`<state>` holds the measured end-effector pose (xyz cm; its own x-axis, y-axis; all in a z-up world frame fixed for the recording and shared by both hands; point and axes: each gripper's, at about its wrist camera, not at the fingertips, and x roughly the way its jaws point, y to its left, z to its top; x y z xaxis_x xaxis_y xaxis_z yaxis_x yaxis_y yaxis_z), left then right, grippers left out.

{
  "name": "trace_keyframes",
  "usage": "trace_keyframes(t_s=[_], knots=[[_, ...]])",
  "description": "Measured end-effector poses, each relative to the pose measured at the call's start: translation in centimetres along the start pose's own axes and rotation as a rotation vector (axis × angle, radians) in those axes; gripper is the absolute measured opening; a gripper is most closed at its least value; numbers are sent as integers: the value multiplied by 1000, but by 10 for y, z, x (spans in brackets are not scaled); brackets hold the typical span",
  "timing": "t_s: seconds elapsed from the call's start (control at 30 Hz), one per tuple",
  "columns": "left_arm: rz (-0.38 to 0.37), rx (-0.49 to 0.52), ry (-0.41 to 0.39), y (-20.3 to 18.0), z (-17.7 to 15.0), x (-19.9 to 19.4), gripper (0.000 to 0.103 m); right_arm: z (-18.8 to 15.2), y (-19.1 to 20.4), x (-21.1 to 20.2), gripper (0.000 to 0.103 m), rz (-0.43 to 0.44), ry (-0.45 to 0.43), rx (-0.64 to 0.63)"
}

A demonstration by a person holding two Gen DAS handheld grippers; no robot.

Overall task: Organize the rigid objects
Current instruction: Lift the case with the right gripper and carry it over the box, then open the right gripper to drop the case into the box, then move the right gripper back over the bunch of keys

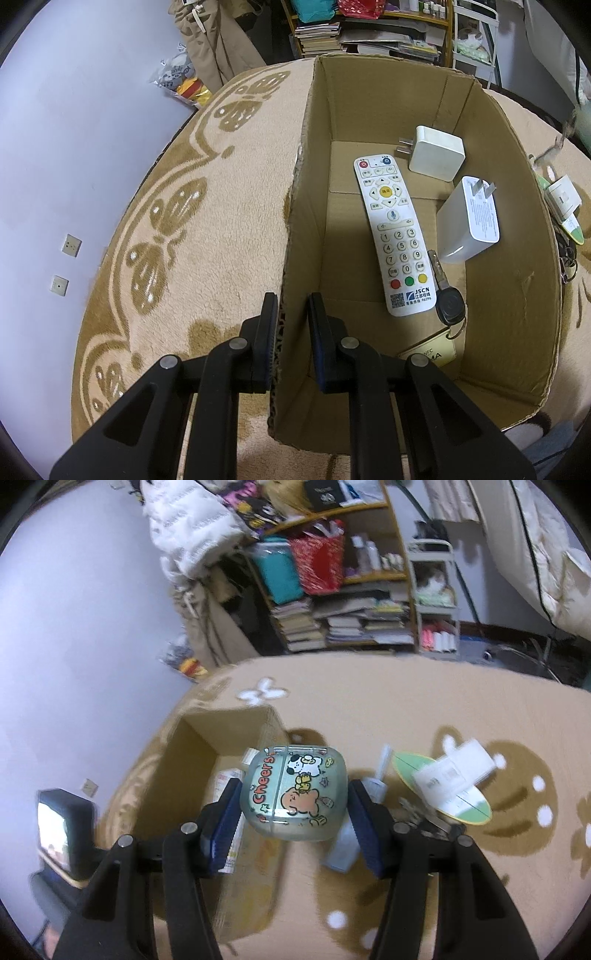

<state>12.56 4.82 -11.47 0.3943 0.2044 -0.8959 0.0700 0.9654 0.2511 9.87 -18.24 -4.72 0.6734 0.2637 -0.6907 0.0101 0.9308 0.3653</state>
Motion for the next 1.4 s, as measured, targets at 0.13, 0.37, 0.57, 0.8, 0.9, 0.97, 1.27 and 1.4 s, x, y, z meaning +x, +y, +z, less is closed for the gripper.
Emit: trace_keyframes(t_s=[0.13,0.37,0.57,0.8,0.9,0.97,1.27,1.4], knots=[[0,1,0,0,0,0,16,9,25,-8,61,53,-22,-59],[3,3,-1,0,0,0,16,7,49,5,61,111,2,-111],[-5,-7,1,1,1,0,16,-6,50,27,61,139,66,-105],[1,2,-2,-1,0,0,16,-19,54,44,61,126,109,-131],[-3,-5,-2,-1,0,0,16,-18,54,42,59,140,95,-117],[-2,-3,-3,-1,0,0,16,-16,55,41,59,133,90,-118],[-3,-4,4,0,1,1,16,-7,49,27,68,81,77,-133],[0,-1,0,0,0,2,16,-2,36,23,77,39,66,-122]])
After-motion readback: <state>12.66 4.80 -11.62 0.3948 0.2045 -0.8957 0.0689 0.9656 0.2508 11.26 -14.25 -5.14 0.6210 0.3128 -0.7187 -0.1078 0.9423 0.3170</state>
